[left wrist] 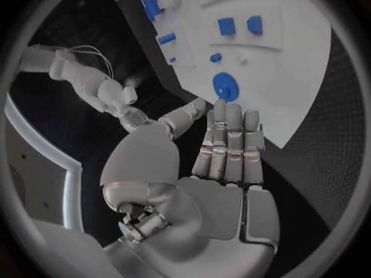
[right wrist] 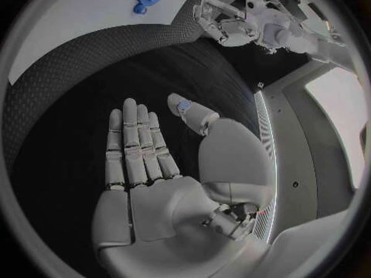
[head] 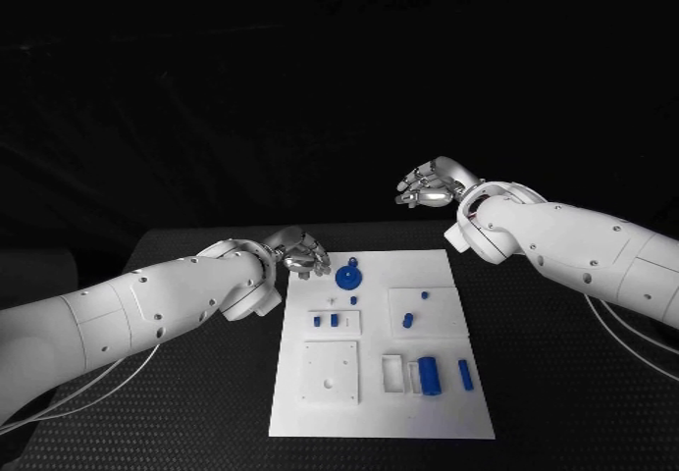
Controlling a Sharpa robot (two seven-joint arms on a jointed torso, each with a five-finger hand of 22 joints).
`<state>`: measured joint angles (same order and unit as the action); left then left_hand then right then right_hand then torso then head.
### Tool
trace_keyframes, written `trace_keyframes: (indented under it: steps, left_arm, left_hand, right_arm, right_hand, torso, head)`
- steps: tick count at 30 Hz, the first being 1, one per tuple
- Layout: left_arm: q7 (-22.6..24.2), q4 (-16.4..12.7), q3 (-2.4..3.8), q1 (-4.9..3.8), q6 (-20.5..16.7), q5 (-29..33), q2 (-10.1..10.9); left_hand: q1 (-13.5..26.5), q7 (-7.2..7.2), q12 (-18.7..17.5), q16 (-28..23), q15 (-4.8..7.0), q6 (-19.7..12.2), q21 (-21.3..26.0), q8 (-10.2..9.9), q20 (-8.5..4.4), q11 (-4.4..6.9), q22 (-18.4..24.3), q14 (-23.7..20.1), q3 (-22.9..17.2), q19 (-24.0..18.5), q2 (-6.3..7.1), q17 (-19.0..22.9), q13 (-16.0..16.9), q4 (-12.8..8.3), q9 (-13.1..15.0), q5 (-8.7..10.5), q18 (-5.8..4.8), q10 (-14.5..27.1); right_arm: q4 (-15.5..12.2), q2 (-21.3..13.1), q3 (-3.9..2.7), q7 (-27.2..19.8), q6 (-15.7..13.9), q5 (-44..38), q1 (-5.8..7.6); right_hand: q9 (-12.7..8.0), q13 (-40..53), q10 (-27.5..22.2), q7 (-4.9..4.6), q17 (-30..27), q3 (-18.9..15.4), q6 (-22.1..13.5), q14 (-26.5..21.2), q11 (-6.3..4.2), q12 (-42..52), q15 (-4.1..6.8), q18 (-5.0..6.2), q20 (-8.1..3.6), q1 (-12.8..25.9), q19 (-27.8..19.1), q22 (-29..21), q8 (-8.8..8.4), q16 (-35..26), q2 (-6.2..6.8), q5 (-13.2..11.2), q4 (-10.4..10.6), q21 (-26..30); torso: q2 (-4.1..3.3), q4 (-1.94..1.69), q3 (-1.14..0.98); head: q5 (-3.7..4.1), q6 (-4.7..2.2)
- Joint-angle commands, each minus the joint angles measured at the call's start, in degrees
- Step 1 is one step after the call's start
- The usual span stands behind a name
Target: Assemble the parts on the task board
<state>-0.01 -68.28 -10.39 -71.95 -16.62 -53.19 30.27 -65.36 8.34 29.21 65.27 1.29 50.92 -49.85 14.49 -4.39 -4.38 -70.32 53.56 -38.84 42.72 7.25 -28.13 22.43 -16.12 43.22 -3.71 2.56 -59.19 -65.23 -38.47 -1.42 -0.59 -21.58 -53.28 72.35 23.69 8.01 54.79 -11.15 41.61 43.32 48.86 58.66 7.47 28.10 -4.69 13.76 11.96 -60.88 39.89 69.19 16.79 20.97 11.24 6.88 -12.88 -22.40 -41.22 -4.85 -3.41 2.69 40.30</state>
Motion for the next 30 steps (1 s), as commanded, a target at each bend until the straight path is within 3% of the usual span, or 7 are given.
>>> trace_keyframes:
  steps: [1, 4, 9, 13, 19, 23, 30]
  left_arm:
    - [11.04, -0.49, -0.13, 0.33, -8.31, -22.01, -0.62]
    - [10.78, -0.26, -0.33, 0.72, -7.49, -27.42, -1.44]
    - [8.23, 0.77, -1.06, 1.43, -5.23, -34.52, -3.03]
    - [7.06, 2.10, -1.43, 2.00, -5.76, -41.47, -4.06]
    - [6.23, 2.99, -1.64, 2.06, -2.37, -43.80, -5.28]
    - [5.90, 3.06, -1.64, 2.06, -0.53, -44.66, -6.05]
    - [5.24, 4.39, -1.64, 2.23, 0.76, -44.95, -7.33]
  left_hand:
    - [-1.74, -0.41, -2.55, -0.96, -0.49, 0.25, 0.52, -0.20, -2.20, -0.73, 0.08, -0.06, 0.59, 0.50, 2.02, 0.37, -1.80, -0.11, -1.39, 0.41, -0.37, 0.44]
    - [-2.64, -1.12, -7.11, -2.24, -0.89, 0.20, 0.93, -1.60, -1.74, -1.25, 0.04, 1.07, 1.57, 1.33, 4.04, 0.93, -4.62, 0.36, -3.30, 0.49, 0.13, -0.79]
    - [-3.15, -1.13, -12.44, -1.49, -0.64, 1.93, 0.51, -2.08, -1.88, -1.24, -0.59, 3.14, 3.62, 3.22, 4.25, 0.20, -7.25, 0.46, -5.04, 0.04, 0.85, -2.33]
    - [-4.62, -0.85, -14.90, 2.13, -0.15, 2.38, -1.86, -2.51, -2.50, -0.84, -2.16, 6.06, 3.89, 6.17, 4.06, -1.71, -8.17, 0.41, -6.11, -2.45, 1.81, -3.83]
    - [-4.91, -0.85, -16.88, 6.29, 0.38, 3.15, -4.65, -2.54, -2.97, -0.35, -4.22, 7.68, 4.37, 8.41, 4.79, -3.59, -8.62, 1.06, -6.90, -2.41, 2.88, -5.48]
    - [-4.98, -0.91, -17.56, 7.18, 0.43, 3.16, -5.19, -2.62, -3.01, -0.30, -4.69, 7.75, 4.44, 8.67, 4.82, -3.90, -8.77, 1.12, -7.13, -2.41, 3.10, -5.58]
    - [-4.83, -1.34, -19.74, 8.16, 0.31, 2.61, -5.57, -3.05, -2.89, -0.43, -5.25, 7.61, 4.48, 8.55, 4.69, -4.04, -9.44, 1.35, -7.68, -2.44, 3.28, -4.18]
  right_arm:
    - [0.01, 0.01, -0.01, -0.69, 0.49, -0.03, -0.29]
    - [0.10, 0.08, -0.01, -0.70, 0.52, 0.02, -0.42]
    - [0.14, 0.22, -0.01, -0.72, 0.55, 0.02, -0.51]
    - [0.15, 0.18, -0.01, -0.69, 0.54, 0.02, -0.55]
    - [0.19, 0.41, -0.01, -0.73, 0.61, 0.04, -0.61]
    - [0.11, 0.37, -0.01, -0.73, 0.55, 0.05, -0.61]
    - [-0.01, 0.48, -0.01, -0.77, 0.57, 0.06, -0.61]
  right_hand:
    - [-0.09, -0.06, 0.34, 0.08, 0.09, -0.42, -0.20, 0.12, 0.22, -0.23, -0.42, 0.19, 0.30, 0.30, 0.01, 0.08, 0.13, -0.37, -0.07, -0.17, 0.07, 0.40]
    - [-0.09, -0.08, 0.35, 0.09, 0.10, -0.43, -0.19, 0.13, 0.22, -0.23, -0.42, 0.20, 0.30, 0.30, 0.02, 0.09, 0.14, -0.38, -0.09, -0.17, 0.08, 0.40]
    - [-0.10, -0.10, 0.36, 0.09, 0.11, -0.45, -0.19, 0.14, 0.22, -0.23, -0.42, 0.21, 0.30, 0.31, 0.02, 0.11, 0.14, -0.39, -0.11, -0.16, 0.09, 0.41]
    - [-0.11, -0.12, 0.37, 0.09, 0.11, -0.46, -0.19, 0.14, 0.21, -0.23, -0.42, 0.22, 0.31, 0.31, 0.02, 0.11, 0.15, -0.40, -0.12, -0.15, 0.10, 0.41]
    - [-0.12, -0.14, 0.38, 0.10, 0.13, -0.47, -0.19, 0.15, 0.21, -0.23, -0.41, 0.24, 0.31, 0.29, 0.03, 0.13, 0.15, -0.42, -0.15, -0.12, 0.10, 0.42]
    - [-0.13, -0.16, 0.39, 0.10, 0.13, -0.48, -0.19, 0.16, 0.21, -0.23, -0.41, 0.24, 0.31, 0.30, 0.03, 0.14, 0.15, -0.42, -0.16, -0.11, 0.10, 0.42]
    - [-0.14, -0.19, 0.40, 0.10, 0.14, -0.50, -0.20, 0.17, 0.20, -0.24, -0.41, 0.26, 0.31, 0.28, 0.03, 0.15, 0.15, -0.44, -0.17, -0.08, 0.09, 0.43]
  torso:
    - [-0.05, 0.04, 0.04]
    - [-0.03, -0.01, 0.04]
    - [-0.07, 0.10, 0.01]
    - [-0.09, 0.15, 0.02]
    - [-0.11, 0.24, -0.04]
    - [-0.10, 0.08, -0.03]
    - [-0.12, 0.16, -0.06]
  head:
    - [0.07, -0.31]
    - [0.09, -0.45]
    - [0.07, -0.64]
    - [0.07, -0.67]
    - [0.20, -0.63]
    - [0.34, -0.58]
    - [0.37, -0.56]
